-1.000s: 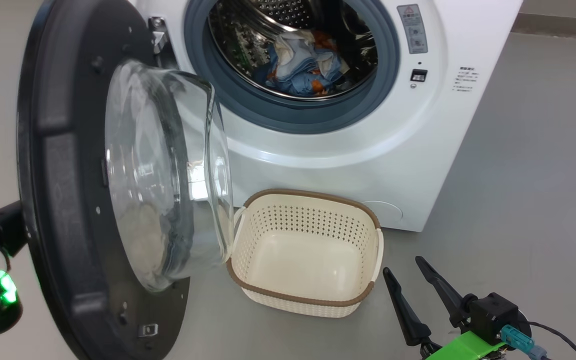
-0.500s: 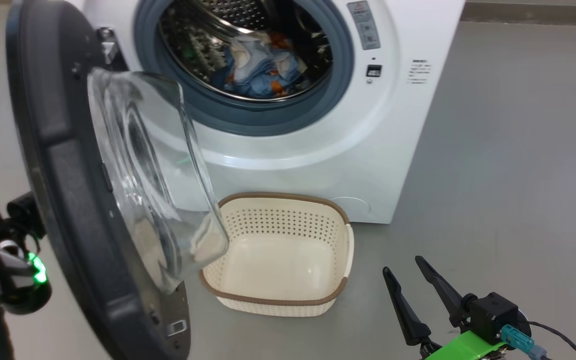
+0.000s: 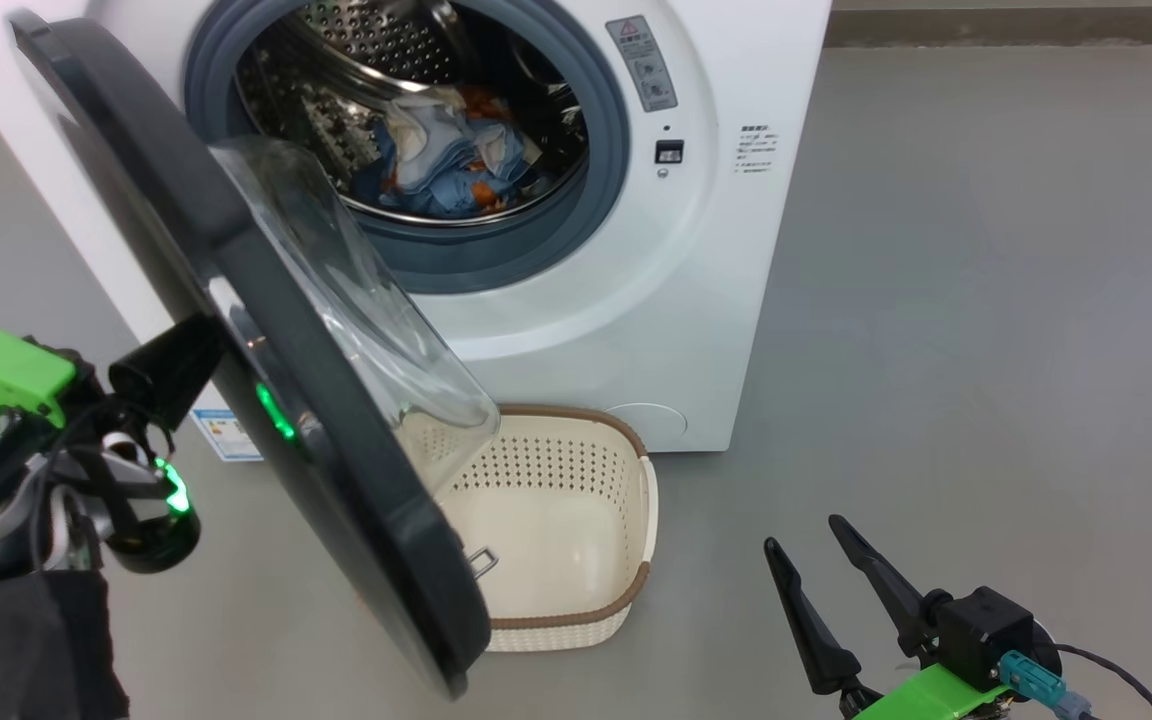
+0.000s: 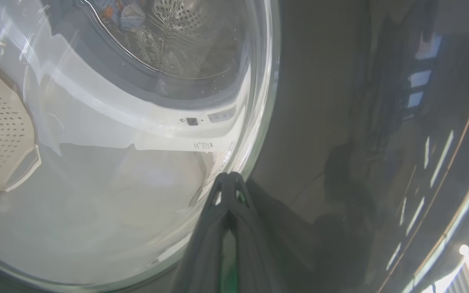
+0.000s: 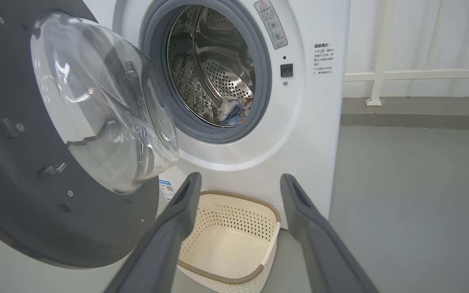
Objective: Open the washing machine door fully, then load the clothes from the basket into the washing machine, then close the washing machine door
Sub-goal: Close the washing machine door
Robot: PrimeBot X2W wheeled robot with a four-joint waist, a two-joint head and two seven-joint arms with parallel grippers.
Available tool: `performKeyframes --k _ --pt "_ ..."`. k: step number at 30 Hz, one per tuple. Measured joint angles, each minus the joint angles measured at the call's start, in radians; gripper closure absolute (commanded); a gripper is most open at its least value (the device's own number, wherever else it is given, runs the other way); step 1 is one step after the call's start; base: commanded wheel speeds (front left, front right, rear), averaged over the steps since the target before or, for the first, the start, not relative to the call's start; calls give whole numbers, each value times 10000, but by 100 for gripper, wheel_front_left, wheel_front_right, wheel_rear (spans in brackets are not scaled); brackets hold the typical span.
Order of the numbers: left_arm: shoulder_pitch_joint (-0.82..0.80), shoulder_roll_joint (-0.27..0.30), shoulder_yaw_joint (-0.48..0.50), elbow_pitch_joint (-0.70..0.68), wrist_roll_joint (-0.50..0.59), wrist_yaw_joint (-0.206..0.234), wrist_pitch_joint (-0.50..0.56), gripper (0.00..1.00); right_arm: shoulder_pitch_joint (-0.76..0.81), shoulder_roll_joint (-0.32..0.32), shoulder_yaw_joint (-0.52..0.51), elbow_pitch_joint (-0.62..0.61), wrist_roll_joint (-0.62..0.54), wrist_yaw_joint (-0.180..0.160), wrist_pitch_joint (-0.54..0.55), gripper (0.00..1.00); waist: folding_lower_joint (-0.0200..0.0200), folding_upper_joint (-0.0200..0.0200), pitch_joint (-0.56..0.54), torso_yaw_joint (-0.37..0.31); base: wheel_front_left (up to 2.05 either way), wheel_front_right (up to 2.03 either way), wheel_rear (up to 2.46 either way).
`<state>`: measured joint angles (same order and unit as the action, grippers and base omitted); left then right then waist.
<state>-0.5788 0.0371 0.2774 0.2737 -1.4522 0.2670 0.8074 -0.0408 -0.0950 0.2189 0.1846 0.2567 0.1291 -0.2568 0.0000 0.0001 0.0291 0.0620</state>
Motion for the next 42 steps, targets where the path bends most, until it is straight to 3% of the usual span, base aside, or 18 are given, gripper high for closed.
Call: performKeyframes --k 24,42 --pt "-1305 17 -1607 3691 -2059 -2441 -2523 100 228 -332 240 2 0 0 0 0 0 0 -376 -549 0 0 0" --pt "-2028 40 -1638 5223 -1960 -3325 -2917 100 242 -362 194 -6 0 0 0 0 0 0 -443 -919 0 0 0"
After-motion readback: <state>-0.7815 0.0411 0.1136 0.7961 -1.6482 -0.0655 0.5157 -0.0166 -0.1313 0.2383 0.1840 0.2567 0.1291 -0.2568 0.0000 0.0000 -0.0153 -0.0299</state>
